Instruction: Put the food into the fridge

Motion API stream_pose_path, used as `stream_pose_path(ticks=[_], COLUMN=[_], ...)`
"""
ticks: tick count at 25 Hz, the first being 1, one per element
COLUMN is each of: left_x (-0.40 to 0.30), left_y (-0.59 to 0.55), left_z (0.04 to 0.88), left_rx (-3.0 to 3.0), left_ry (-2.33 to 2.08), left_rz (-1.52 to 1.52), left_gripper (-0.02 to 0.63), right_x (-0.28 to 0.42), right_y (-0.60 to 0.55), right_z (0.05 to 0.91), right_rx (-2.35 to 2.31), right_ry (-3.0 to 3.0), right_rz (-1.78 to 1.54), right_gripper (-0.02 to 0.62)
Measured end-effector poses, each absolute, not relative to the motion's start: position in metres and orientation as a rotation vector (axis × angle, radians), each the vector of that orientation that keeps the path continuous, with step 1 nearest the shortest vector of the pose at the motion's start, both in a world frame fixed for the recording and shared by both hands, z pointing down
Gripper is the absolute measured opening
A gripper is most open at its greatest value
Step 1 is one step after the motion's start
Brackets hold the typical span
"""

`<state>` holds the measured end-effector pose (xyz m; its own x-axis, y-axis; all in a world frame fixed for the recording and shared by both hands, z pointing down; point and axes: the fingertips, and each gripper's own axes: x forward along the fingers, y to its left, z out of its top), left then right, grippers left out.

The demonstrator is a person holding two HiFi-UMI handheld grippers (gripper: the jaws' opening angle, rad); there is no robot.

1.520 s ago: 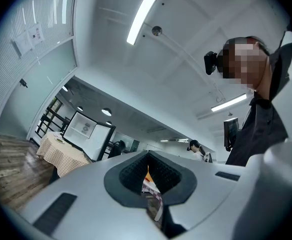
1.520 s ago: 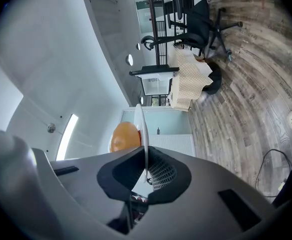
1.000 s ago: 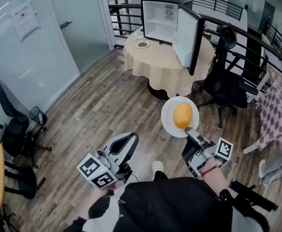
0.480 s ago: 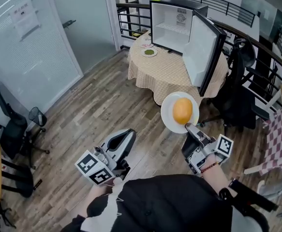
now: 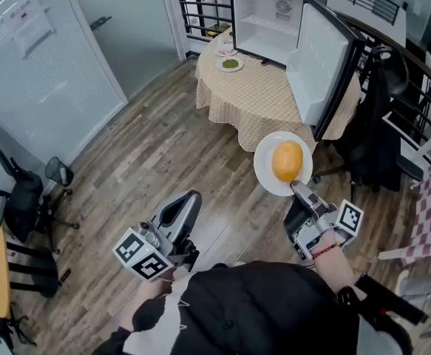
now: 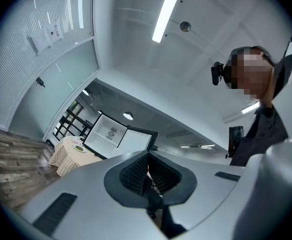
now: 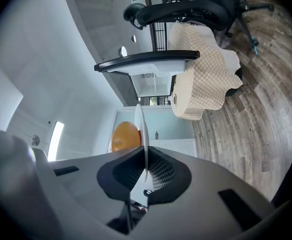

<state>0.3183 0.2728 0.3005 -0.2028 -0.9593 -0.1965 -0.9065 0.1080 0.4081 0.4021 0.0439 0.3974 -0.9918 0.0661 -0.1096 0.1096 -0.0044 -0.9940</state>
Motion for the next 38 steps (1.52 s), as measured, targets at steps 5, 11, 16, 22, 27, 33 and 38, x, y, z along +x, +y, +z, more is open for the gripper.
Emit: stream_pose_path(ticks=[5,11,16,22,27,33,38], left_x=[0.316,0.285,0.273,0.241,0.194,0.130,0.082], left_y=[0.254,0.225,0.228,0.230,0.217,0.198,0.191], left_z=[0.308,0.311,0.325,0.338,0.337,0.327,0.328], left_rx=[1.965,1.941,1.898,1.907,1.936,1.992,2.007], left_ry=[-2.184,-2.144,-2.158,-2.156,-2.131,-2.103,-2.069], left_rz=[-0.696,-0.714,-0.684,-0.591,-0.621,-0.620,-0.611], left_gripper=[0.015,0.015,0.015,0.015,0.015,0.014,0.015], right_x=[0.409,0.389,0.367,0.325,0.289,0.235,0.185], right_y=[0.043,0.026,0.037,0.042,0.030,0.022,0.019], right_z=[0.400,0.401,0.409,0.417,0.418,0.414,0.409], right_rx=[0.178,0.128,0.173,0.168,0.133,0.130,0.121], right_ry=[2.211,2.216,2.231,2.219,2.187,2.135,2.118], right_rz=[-2.172,-2.230,-2.274,-2.306,-2.286,-2.265,-2.249], right_gripper=[0.024,0.025,0.025,0.025,0.025,0.025,0.025])
